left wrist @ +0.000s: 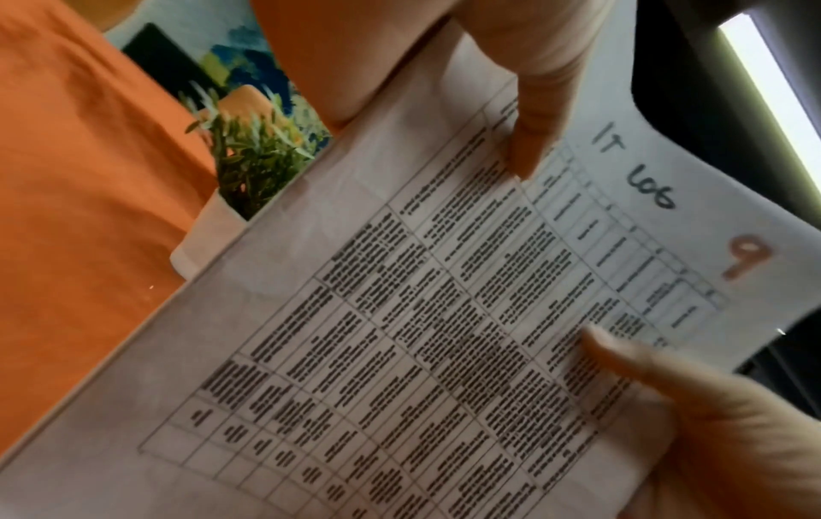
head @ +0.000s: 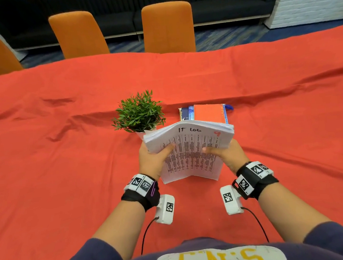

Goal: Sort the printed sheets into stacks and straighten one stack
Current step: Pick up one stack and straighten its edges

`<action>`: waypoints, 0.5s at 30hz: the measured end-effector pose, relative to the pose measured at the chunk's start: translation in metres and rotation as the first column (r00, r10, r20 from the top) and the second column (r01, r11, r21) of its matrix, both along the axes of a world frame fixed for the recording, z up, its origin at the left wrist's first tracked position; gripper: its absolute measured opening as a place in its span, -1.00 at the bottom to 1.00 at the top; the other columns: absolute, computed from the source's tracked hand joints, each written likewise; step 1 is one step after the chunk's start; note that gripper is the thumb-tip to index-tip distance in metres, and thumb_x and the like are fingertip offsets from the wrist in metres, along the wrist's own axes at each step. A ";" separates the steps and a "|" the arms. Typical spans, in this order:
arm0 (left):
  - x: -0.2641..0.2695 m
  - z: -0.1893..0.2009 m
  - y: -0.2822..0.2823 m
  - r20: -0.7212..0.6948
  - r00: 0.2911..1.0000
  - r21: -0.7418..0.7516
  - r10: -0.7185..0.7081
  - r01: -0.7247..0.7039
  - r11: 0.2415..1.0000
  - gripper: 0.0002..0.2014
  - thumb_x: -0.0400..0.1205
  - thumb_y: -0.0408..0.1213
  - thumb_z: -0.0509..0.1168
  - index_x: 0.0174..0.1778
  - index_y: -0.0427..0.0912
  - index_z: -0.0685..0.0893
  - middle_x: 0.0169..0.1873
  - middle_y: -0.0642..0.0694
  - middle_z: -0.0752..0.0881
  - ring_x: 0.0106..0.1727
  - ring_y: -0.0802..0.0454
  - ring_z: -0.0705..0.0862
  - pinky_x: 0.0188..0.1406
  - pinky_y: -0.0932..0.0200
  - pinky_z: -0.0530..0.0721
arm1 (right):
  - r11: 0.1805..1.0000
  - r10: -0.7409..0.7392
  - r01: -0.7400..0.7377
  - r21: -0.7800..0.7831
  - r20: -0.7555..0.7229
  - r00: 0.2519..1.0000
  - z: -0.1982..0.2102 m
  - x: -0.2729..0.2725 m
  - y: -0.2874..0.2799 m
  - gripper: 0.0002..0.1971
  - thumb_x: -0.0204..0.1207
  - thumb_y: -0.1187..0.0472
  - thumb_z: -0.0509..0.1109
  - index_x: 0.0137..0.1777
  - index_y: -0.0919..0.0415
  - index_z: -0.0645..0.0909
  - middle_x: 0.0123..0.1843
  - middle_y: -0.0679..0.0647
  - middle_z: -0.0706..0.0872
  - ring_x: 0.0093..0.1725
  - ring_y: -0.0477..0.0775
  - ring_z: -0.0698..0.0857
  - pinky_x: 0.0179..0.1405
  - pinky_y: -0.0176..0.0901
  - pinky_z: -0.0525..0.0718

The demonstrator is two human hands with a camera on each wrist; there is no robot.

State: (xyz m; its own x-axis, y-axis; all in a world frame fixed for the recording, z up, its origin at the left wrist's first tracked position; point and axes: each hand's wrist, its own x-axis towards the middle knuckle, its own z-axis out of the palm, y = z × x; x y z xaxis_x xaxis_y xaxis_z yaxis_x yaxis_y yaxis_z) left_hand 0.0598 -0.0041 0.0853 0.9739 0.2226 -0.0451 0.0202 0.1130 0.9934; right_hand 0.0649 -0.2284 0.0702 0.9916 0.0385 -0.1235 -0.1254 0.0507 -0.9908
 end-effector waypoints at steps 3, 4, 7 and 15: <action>0.001 0.000 0.001 -0.033 0.999 0.003 -0.037 0.037 0.999 -0.66 0.41 -0.58 0.50 0.07 -0.23 0.73 -0.10 -0.02 0.84 -0.06 0.09 0.79 0.04 0.11 0.73 | 0.998 0.048 -0.050 -0.037 -0.062 0.997 -0.013 0.001 -0.002 -0.59 0.25 0.29 0.66 0.11 0.03 0.74 0.12 0.05 0.82 0.17 0.05 0.77 0.28 0.10 0.65; 0.001 0.001 0.000 -0.042 0.998 0.004 -0.046 0.046 0.999 -0.69 0.42 -0.57 0.50 -0.01 -0.14 0.75 -0.16 0.04 0.84 -0.10 0.15 0.79 0.02 0.14 0.73 | 0.997 0.054 -0.058 -0.051 -0.077 0.996 -0.018 0.001 -0.002 -0.61 0.25 0.26 0.67 0.08 0.00 0.75 0.11 0.04 0.82 0.17 0.04 0.77 0.31 0.13 0.63; 0.002 0.008 -0.004 -0.015 0.999 0.013 -0.029 0.030 0.999 -0.75 0.44 -0.53 0.50 -0.10 -0.11 0.75 -0.20 0.05 0.82 -0.18 0.23 0.77 -0.09 0.25 0.72 | 0.999 0.001 -0.005 -0.039 -0.108 0.994 -0.023 0.000 -0.004 -0.67 0.28 0.27 0.65 0.04 0.04 0.76 0.08 0.01 0.83 0.13 0.01 0.78 0.33 0.18 0.62; 0.018 0.055 -0.003 0.064 0.962 -0.326 0.266 -0.232 0.917 -0.78 0.41 -0.55 0.51 -0.11 -0.19 0.78 -0.12 -0.07 0.84 -0.04 -0.04 0.79 -0.03 0.00 0.76 | 0.958 -0.234 0.286 0.020 -0.521 0.821 -0.051 -0.020 -0.012 0.08 0.24 -0.13 0.63 0.63 -0.04 0.01 0.48 0.19 0.39 0.41 0.22 0.46 0.34 0.28 0.50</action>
